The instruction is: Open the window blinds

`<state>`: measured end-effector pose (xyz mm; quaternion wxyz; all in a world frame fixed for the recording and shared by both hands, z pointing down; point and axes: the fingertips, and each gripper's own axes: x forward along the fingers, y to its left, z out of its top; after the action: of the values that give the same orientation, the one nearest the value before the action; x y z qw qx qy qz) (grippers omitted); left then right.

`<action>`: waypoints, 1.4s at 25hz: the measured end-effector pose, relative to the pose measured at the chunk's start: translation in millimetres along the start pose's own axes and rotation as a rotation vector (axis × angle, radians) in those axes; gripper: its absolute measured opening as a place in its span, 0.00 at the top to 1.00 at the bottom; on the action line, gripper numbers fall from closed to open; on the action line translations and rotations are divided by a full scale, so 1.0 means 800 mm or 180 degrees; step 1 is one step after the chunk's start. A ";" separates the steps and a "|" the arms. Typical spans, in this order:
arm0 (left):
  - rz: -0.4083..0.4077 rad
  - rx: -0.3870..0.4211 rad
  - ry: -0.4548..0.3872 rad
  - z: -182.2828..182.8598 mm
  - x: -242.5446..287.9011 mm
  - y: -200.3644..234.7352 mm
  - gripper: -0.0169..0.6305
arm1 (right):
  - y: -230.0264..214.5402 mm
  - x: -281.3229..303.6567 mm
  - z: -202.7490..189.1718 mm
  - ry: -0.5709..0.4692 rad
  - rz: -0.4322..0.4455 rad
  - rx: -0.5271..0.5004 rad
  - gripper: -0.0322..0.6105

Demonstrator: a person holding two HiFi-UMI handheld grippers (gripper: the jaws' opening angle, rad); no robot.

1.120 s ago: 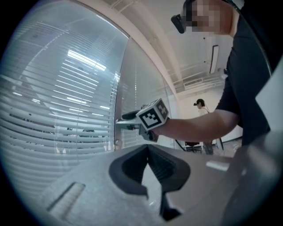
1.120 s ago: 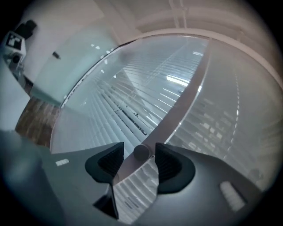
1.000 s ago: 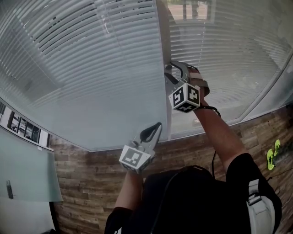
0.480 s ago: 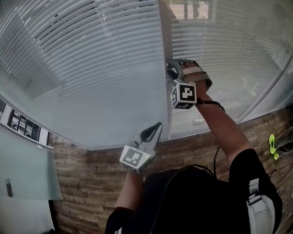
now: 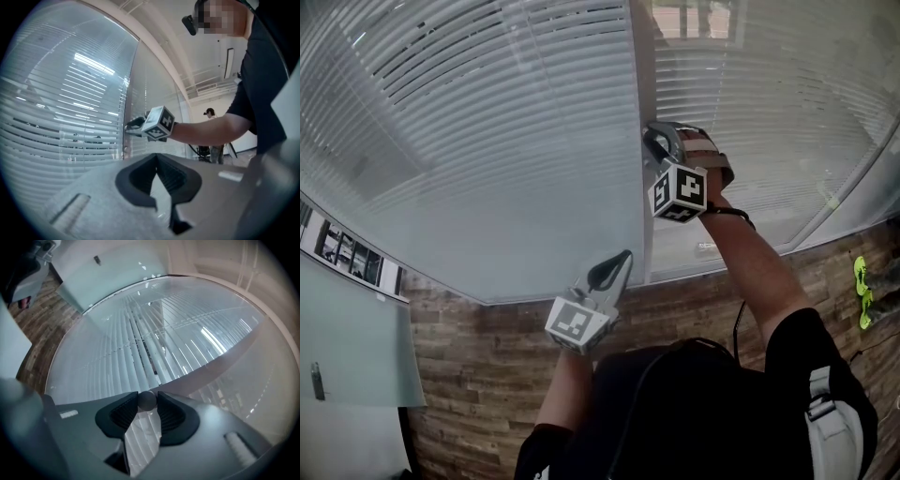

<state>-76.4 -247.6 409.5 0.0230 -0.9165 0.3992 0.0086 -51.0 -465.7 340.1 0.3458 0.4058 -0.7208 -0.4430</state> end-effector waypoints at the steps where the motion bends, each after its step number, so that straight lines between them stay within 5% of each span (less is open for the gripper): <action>1: 0.0004 0.0022 -0.0029 -0.001 0.001 0.001 0.97 | -0.004 -0.001 0.001 -0.0021 -0.0024 0.0147 0.74; 26: 0.0021 -0.0081 -0.0045 -0.009 0.001 0.005 0.97 | -0.022 -0.004 -0.012 -0.0356 -0.0305 0.3067 0.74; 35: 0.0013 -0.0055 -0.0008 -0.007 0.001 0.002 0.97 | -0.021 0.001 -0.023 -0.0364 -0.0303 0.3523 0.74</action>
<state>-77.1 -249.9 414.7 0.0156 -0.9158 0.4010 0.0131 -31.1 -477.8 331.7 0.0211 0.5342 -0.8444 -0.0348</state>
